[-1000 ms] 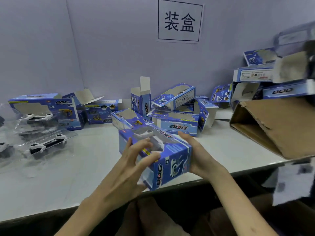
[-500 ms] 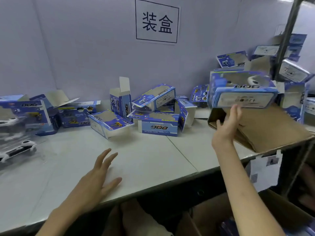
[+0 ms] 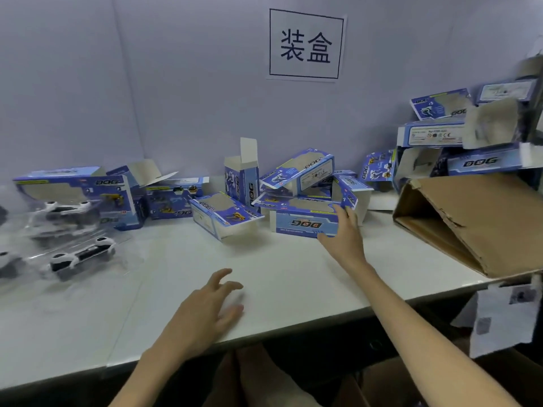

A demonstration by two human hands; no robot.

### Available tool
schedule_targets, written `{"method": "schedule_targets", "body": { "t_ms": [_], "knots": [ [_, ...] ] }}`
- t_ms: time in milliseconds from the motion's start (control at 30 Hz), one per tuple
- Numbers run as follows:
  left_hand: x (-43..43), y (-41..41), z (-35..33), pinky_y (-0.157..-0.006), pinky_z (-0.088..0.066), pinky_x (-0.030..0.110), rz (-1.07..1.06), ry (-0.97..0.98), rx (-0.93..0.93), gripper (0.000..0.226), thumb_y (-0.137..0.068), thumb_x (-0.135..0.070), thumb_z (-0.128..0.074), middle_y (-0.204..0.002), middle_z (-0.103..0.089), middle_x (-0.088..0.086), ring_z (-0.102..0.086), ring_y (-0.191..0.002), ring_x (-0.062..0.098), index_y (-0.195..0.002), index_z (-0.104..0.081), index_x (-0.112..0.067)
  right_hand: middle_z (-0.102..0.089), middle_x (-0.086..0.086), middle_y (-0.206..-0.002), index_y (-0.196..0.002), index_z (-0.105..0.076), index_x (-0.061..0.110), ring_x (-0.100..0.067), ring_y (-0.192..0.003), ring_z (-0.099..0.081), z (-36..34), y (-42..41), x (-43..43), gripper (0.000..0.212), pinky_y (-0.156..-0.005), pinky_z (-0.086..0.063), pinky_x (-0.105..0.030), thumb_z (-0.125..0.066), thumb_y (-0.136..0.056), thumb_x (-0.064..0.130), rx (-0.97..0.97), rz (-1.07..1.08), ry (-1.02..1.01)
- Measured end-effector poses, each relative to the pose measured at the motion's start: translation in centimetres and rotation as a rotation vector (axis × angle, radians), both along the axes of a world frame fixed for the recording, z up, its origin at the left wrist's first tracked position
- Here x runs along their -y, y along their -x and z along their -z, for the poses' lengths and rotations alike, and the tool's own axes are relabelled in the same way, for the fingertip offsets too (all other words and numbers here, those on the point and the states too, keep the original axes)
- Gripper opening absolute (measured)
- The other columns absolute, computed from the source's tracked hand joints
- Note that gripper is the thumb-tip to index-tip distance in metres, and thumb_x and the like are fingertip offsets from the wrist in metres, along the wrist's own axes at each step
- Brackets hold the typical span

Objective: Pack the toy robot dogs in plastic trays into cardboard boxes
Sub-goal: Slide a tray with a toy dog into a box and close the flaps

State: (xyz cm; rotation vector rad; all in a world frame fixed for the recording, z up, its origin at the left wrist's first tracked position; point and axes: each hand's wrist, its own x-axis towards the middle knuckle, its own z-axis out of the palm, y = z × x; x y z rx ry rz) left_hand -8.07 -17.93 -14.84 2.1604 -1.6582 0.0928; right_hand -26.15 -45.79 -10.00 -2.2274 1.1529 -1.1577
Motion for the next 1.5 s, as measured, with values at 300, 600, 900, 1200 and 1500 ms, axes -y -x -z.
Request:
{"method": "schedule_targets", "body": {
  "t_ms": [300, 600, 900, 1200, 1500],
  "knots": [
    [0.0, 0.3, -0.2, -0.087, -0.038, 0.023, 0.002, -0.017, 0.030, 0.033, -0.097, -0.054, -0.044, -0.157, -0.021, -0.019, -0.058, -0.108, 0.010, -0.127, -0.052, -0.042, -0.032, -0.012, -0.150, -0.122, -0.052, 0.011, -0.033, -0.123, -0.050, 1.3, -1.0, 4.5, 0.045, -0.086, -0.045, -0.036, -0.075, -0.084, 0.008, -0.050, -0.016, -0.046],
    [-0.3, 0.9, -0.9, -0.093, -0.038, 0.025, -0.012, -0.015, 0.019, 0.027, -0.098, -0.048, -0.046, -0.155, -0.029, -0.014, -0.057, -0.112, 0.009, -0.122, -0.057, -0.039, -0.061, -0.010, -0.106, -0.108, -0.061, 0.010, -0.036, -0.094, -0.060, 0.7, 0.5, 3.7, 0.026, -0.072, -0.047, -0.035, -0.069, -0.085, 0.001, -0.101, 0.013, 0.146],
    [-0.1, 0.5, -0.4, -0.092, -0.035, 0.023, 0.003, -0.011, 0.041, 0.028, -0.098, -0.050, -0.043, -0.150, -0.031, -0.017, -0.052, -0.116, 0.006, -0.122, -0.055, -0.039, -0.056, -0.005, -0.126, -0.104, -0.068, 0.013, -0.035, -0.101, -0.061, 0.1, -1.4, 5.7, 0.018, -0.073, -0.047, -0.035, -0.072, -0.086, 0.014, -0.300, 0.009, 0.226],
    [-0.3, 0.5, -0.5, -0.095, -0.034, 0.018, 0.019, 0.044, 0.034, 0.030, -0.100, -0.050, -0.040, -0.134, -0.048, -0.021, -0.049, -0.113, 0.001, -0.123, -0.055, -0.038, -0.077, -0.008, -0.096, -0.103, -0.079, 0.013, -0.018, -0.078, -0.064, -4.0, 0.3, 1.9, 0.020, -0.063, -0.046, -0.025, -0.077, -0.086, 0.023, 0.045, -0.042, 0.179],
    [-0.4, 0.5, -1.2, -0.098, -0.039, 0.017, 0.022, 0.112, -0.296, 0.072, -0.072, -0.072, -0.066, -0.130, -0.049, -0.033, -0.048, -0.117, -0.011, -0.134, -0.039, -0.048, -0.078, -0.001, -0.095, -0.089, -0.082, 0.024, -0.013, -0.083, -0.073, -6.2, 0.9, -10.9, 0.017, -0.061, -0.060, -0.027, -0.067, -0.083, 0.028, 0.909, -0.700, -0.564]
  ]
}}
